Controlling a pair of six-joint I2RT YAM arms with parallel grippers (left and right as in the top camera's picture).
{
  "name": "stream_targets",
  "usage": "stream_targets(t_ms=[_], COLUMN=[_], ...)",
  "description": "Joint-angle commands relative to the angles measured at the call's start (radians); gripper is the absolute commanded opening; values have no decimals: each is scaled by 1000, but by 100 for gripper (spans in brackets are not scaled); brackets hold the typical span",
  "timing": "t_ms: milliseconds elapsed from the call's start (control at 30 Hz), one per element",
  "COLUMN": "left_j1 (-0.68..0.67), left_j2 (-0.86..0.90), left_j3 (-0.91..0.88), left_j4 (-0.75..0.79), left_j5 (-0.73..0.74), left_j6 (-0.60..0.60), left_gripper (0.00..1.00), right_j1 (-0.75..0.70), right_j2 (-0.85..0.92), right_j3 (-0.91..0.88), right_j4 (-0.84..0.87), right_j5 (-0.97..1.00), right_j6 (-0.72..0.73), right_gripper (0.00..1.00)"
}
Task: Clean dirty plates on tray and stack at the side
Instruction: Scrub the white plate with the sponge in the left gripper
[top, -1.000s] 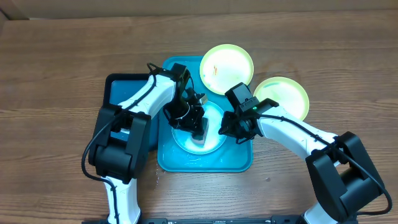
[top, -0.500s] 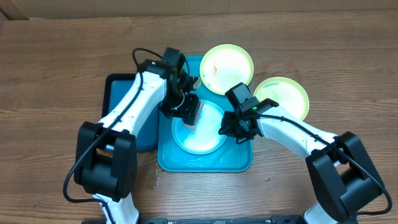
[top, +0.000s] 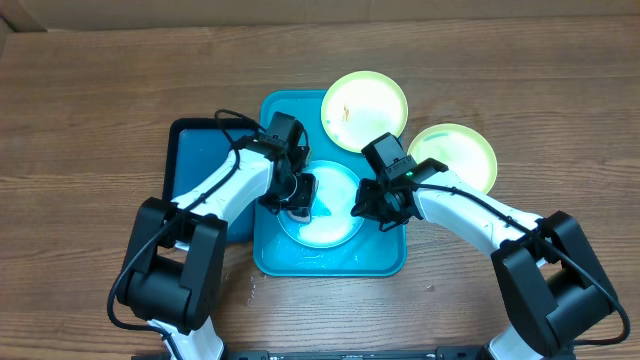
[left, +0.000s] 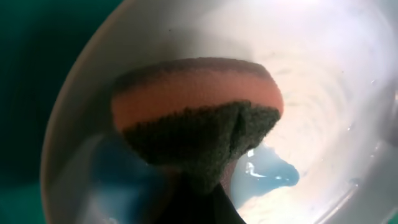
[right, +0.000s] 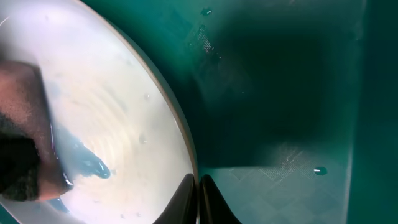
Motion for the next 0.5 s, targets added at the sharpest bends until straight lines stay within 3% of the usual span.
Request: stream_targets(t_ms=[0, 100, 233, 400, 467], left_j1=[-14, -5, 14, 20, 20], left_j2=[41, 41, 40, 21, 16], left_j3=[-42, -23, 43, 170, 216], left_j4=[0, -3, -13, -117, -168], left_j5=[293, 460, 570, 555, 466], left_j6=[85, 130, 134, 171, 170], left_gripper=[4, 4, 4, 4, 4], right_j1=[6, 6, 6, 6, 6], right_j2=[4, 4, 4, 4, 4], right_j3=[-6, -6, -6, -6, -8], right_j4=[6, 6, 7, 5, 6], right_j5=[-5, -5, 0, 2, 2], right_j6=[4, 4, 4, 4, 4], right_gripper=[4, 4, 4, 4, 4])
